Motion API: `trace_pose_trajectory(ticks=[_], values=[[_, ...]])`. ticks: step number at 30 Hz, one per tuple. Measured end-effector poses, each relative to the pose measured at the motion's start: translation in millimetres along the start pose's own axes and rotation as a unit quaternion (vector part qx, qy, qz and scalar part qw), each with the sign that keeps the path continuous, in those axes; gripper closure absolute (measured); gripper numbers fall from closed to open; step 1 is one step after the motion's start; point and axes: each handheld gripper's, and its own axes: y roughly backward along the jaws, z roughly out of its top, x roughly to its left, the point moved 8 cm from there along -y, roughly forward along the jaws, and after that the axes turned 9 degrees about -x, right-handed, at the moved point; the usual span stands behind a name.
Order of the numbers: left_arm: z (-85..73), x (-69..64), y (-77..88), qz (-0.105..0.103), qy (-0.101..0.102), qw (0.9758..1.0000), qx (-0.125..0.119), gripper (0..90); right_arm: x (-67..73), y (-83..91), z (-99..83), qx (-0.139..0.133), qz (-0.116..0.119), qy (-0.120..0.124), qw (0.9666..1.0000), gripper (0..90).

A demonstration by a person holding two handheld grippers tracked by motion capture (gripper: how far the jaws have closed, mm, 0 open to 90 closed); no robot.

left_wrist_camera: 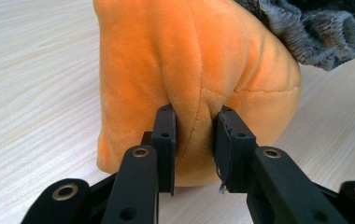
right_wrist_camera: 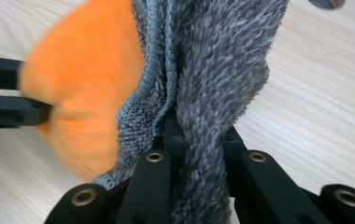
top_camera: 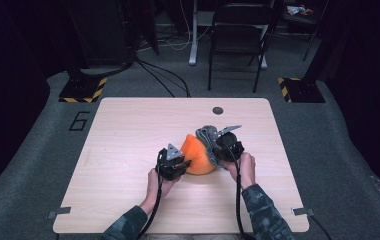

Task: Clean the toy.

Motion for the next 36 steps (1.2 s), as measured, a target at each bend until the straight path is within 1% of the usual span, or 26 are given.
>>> trace_pose_trajectory(ticks=[4,5,7,8,9,13,14,15,16,17,18,19,20,21,22,23,24,25,26,28,32,33,36], values=[[0.0,0.2,-0.1,0.001,0.0,1.0,-0.001,71.6,-12.7,-6.2,-11.3,0.019,-0.007,-0.015,0.9997,79.5],[0.1,0.4,-0.4,0.002,0.001,1.0,-0.002,71.6,-15.5,-7.5,-13.7,0.023,-0.012,-0.017,0.9995,79.5],[0.1,0.6,-0.5,0.002,0.003,1.0,-0.003,71.6,-20.8,-12.4,-21.7,0.034,-0.014,-0.03,0.9989,79.5],[0.3,0.7,-0.7,0.003,0.004,1.0,-0.004,71.6,-23.7,-14.3,-25.5,0.043,-0.015,-0.032,0.9984,79.5],[0.2,1.2,-0.6,0.004,0.004,1.0,-0.004,71.6,-26.6,-17.3,-28.9,0.046,-0.019,-0.033,0.9982,79.5],[-0.5,3.1,-0.1,0.002,0.009,1.0,-0.002,71.6,-33.8,-26.3,-42.7,0.073,-0.022,-0.048,0.9959,79.4],[-0.7,3.7,0.0,0.004,0.009,1.0,-0.002,71.6,-36.6,-26.3,-43.6,0.074,-0.023,-0.048,0.9958,79.4],[-0.9,3.8,0.1,0.004,0.008,1.0,-0.002,71.6,-38.9,-24.6,-41.9,0.07,-0.023,-0.051,0.996,79.4],[-0.9,4.0,0.3,0.005,0.005,1.0,-0.001,71.6,-40.4,-21.0,-37.7,0.06,-0.026,-0.054,0.9964,79.4],[-0.9,3.6,0.2,0.005,0.007,1.0,-0.001,71.6,-40.5,-15.6,-31.8,0.048,-0.029,-0.053,0.997,79.4],[-1.0,3.6,0.2,0.005,0.007,1.0,-0.001,71.6,-39.9,-9.4,-24.7,0.035,-0.027,-0.055,0.9975,79.4],[-0.9,3.5,0.2,0.006,0.007,1.0,-0.001,71.5,-37.2,-4.4,-18.2,0.02,-0.019,-0.062,0.9977,79.4],[-0.9,3.3,0.2,0.007,0.007,1.0,-0.001,71.5,-33.3,2.1,-9.2,-0.003,-0.011,-0.06,0.9981,79.4],[-0.8,3.2,0.1,0.007,0.007,1.0,-0.002,71.5,-24.9,9.3,0.1,-0.025,0.006,-0.064,0.9976,79.4],[-0.8,3.1,0.5,0.006,0.007,1.0,0.0,71.4,-19.4,12.2,3.9,-0.033,0.021,-0.06,0.9974,79.4],[-0.7,3.1,0.2,0.008,0.007,0.9999,-0.002,71.3,-9.0,13.6,7.1,-0.032,0.032,-0.049,0.9978,79.5],[-0.9,3.3,0.4,0.009,0.007,0.9999,-0.001,71.2,-0.6,11.9,6.6,-0.025,0.036,-0.043,0.9982,79.5],[-0.9,3.4,0.6,0.009,0.007,0.9999,0.0,70.7,4.8,8.0,5.0,-0.019,0.036,-0.031,0.9987,79.5],[-0.8,3.5,0.7,0.008,0.006,0.9999,0.0,69.6,6.7,4.0,2.2,-0.011,0.028,-0.018,0.9994,79.5],[0.8,3.8,1.5,0.01,0.002,0.9999,-0.003,65.7,5.7,-1.8,-1.6,-0.007,0.012,-0.007,0.9999,79.6],[8.0,3.2,6.5,0.019,-0.026,0.9995,-0.004,46.9,0.8,-2.8,-3.3,-0.006,0.011,-0.014,0.9998,79.6],[8.4,3.4,6.8,0.02,-0.029,0.9994,-0.002,43.2,0.4,-3.2,-3.4,-0.008,0.01,-0.014,0.9998,79.6],[4.3,1.9,1.9,0.008,-0.031,0.9994,0.015,36.1,-0.6,-3.8,-3.3,-0.008,0.007,-0.005,0.9999,79.6]])
